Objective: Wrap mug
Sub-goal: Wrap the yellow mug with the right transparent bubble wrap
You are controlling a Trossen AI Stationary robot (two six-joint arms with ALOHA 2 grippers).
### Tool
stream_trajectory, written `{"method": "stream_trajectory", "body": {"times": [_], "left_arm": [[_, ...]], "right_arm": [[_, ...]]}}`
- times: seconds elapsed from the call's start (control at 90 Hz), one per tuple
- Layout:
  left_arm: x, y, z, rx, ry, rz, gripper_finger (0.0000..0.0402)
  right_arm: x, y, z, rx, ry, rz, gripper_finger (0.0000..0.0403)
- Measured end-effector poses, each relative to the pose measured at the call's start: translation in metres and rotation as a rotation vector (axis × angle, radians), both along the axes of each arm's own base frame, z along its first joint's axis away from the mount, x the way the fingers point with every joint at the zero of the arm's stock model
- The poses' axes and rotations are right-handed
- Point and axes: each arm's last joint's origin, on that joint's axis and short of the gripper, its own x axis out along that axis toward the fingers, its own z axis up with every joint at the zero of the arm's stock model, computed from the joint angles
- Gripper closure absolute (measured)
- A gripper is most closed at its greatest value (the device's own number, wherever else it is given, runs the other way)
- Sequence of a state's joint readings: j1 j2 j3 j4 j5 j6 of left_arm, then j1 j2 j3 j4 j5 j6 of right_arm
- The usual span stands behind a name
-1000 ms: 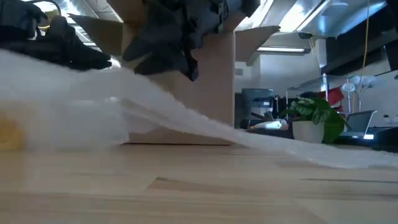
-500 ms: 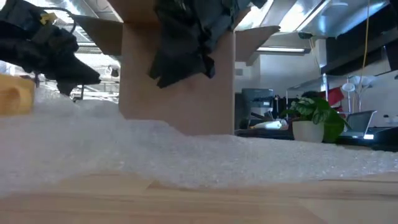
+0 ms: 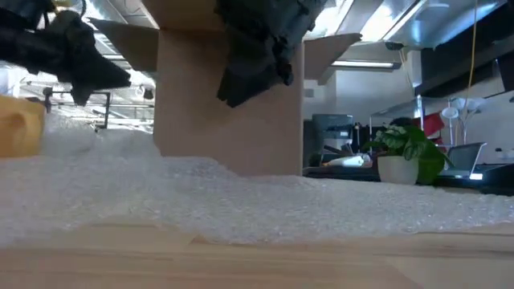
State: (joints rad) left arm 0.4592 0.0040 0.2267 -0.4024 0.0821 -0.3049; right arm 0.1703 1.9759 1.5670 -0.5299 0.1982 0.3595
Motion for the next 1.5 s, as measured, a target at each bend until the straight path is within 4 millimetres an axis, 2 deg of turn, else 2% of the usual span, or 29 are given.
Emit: {"method": "stream_trajectory", "body": {"times": [0.3, 0.7, 0.844, 1.111, 1.378, 1.5], "left_arm": [[0.003, -0.014, -0.004, -0.057, 0.044, -0.052, 0.0328], [0.014, -0.039, -0.031, -0.072, 0.021, -0.109, 0.0328], [0.012, -0.048, -0.029, -0.073, -0.005, -0.139, 0.0328], [0.009, -0.063, -0.028, -0.063, -0.027, -0.189, 0.0328], [0.013, -0.083, -0.026, 0.02, 0.001, -0.232, 0.0328], [0.015, -0.09, -0.015, 0.119, 0.033, -0.209, 0.0328]], "right_arm": [[-0.013, -0.001, -0.03, 0.06, -0.025, -0.032, 0.0268], [-0.057, 0.002, -0.009, 0.072, -0.135, -0.083, 0.0268], [-0.074, 0.007, -0.013, 0.074, -0.136, -0.112, 0.0268], [-0.106, 0.025, -0.032, 0.102, -0.166, -0.18, 0.0268], [-0.117, 0.037, -0.04, 0.117, -0.209, -0.217, 0.0268], [-0.117, 0.039, -0.039, 0.123, -0.216, -0.216, 0.0268]]}}
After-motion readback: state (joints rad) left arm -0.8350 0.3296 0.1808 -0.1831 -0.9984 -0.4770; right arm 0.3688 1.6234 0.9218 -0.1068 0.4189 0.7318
